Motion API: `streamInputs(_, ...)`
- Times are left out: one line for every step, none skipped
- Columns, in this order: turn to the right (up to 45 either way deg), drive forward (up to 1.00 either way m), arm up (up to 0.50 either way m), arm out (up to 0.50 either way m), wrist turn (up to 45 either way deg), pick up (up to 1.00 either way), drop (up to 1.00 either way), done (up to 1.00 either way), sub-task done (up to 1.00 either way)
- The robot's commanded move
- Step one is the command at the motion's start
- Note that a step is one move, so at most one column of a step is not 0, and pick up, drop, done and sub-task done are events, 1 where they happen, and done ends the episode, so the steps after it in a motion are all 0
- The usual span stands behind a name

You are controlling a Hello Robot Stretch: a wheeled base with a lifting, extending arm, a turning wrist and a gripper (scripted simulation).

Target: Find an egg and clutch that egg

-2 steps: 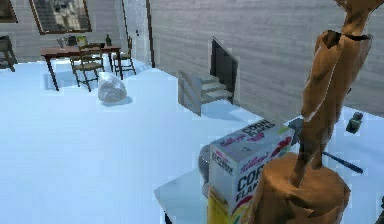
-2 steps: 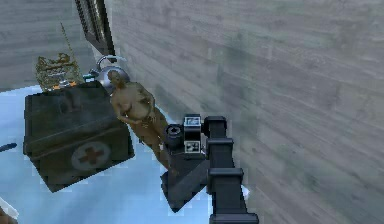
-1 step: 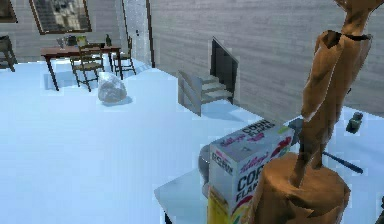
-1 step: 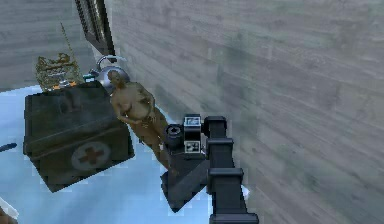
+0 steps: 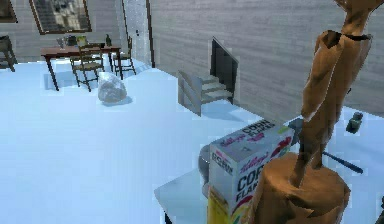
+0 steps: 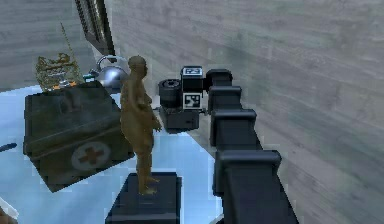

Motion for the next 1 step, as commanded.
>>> streamInputs(0.0, 0.0, 0.0, 0.0, 0.0, 0.0, 0.0, 1.0, 0.0)
